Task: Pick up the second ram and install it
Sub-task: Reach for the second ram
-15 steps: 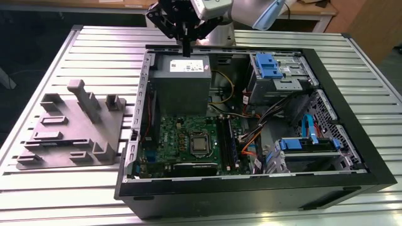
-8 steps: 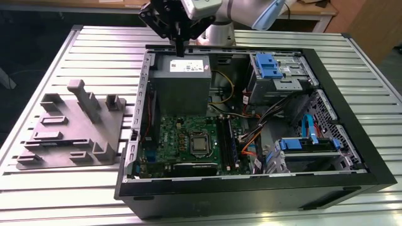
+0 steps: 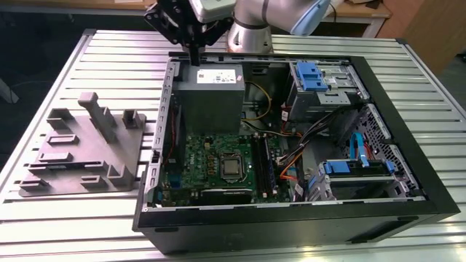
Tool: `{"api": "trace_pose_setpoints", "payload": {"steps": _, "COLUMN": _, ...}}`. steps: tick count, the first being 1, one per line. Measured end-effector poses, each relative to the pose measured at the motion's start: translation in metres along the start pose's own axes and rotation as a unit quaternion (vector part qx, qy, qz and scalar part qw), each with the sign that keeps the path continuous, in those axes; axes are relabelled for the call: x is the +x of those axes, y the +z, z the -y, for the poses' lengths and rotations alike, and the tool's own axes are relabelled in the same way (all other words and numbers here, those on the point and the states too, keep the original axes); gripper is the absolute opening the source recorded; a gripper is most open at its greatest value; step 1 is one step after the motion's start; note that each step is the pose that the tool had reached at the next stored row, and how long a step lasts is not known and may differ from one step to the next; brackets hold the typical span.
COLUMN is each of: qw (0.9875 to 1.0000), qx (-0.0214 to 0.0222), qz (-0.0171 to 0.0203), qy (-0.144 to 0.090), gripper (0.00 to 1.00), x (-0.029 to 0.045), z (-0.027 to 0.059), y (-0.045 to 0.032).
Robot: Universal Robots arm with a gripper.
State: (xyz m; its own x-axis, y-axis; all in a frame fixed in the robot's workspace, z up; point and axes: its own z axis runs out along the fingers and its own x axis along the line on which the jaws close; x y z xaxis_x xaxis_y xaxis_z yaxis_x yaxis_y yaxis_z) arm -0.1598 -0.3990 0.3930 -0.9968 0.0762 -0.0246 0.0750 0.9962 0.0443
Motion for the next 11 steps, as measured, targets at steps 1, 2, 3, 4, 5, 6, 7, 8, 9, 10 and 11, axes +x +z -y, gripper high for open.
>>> {"api": "trace_pose_setpoints", "payload": {"steps": 1, "qw": 1.0000, "qx": 0.0000, "qz": 0.0001, "qy": 0.000, "gripper": 0.10, "x": 0.0032, "z": 0.0002, "y": 0.0000}}
{"api": "trace_pose_setpoints", "payload": {"steps": 2, "qw": 1.0000, "qx": 0.0000, "qz": 0.0000, "qy": 0.000, "gripper": 0.10, "x": 0.0062, "z": 0.0005, "y": -0.0001}}
{"api": "trace_pose_setpoints", "payload": {"steps": 3, "qw": 1.0000, "qx": 0.0000, "qz": 0.0000, "qy": 0.000, "gripper": 0.10, "x": 0.0094, "z": 0.0007, "y": -0.0001}}
{"api": "trace_pose_setpoints", "payload": {"steps": 4, "qw": 1.0000, "qx": 0.0000, "qz": 0.0000, "qy": 0.000, "gripper": 0.10, "x": 0.0121, "z": 0.0009, "y": -0.0001}}
{"api": "trace_pose_setpoints", "payload": {"steps": 5, "qw": 1.0000, "qx": 0.0000, "qz": 0.0000, "qy": 0.000, "gripper": 0.10, "x": 0.0151, "z": 0.0011, "y": -0.0002}}
{"api": "trace_pose_setpoints", "payload": {"steps": 6, "qw": 1.0000, "qx": 0.0000, "qz": 0.0000, "qy": 0.000, "gripper": 0.10, "x": 0.0179, "z": 0.0013, "y": -0.0003}}
{"api": "trace_pose_setpoints", "payload": {"steps": 7, "qw": 1.0000, "qx": 0.0000, "qz": 0.0000, "qy": 0.000, "gripper": 0.10, "x": 0.0205, "z": 0.0016, "y": -0.0004}}
{"api": "trace_pose_setpoints", "payload": {"steps": 8, "qw": 1.0000, "qx": 0.0000, "qz": 0.0000, "qy": 0.000, "gripper": 0.10, "x": 0.0239, "z": 0.0018, "y": -0.0004}}
{"api": "trace_pose_setpoints", "payload": {"steps": 9, "qw": 1.0000, "qx": 0.0000, "qz": 0.0001, "qy": 0.000, "gripper": 0.10, "x": 0.0269, "z": 0.0020, "y": -0.0004}}
{"api": "trace_pose_setpoints", "payload": {"steps": 10, "qw": 1.0000, "qx": 0.0000, "qz": 0.0001, "qy": 0.000, "gripper": 0.10, "x": 0.0307, "z": 0.0023, "y": -0.0005}}
{"api": "trace_pose_setpoints", "payload": {"steps": 11, "qw": 1.0000, "qx": -0.0001, "qz": 0.0002, "qy": 0.000, "gripper": 0.10, "x": 0.0346, "z": 0.0026, "y": -0.0004}}
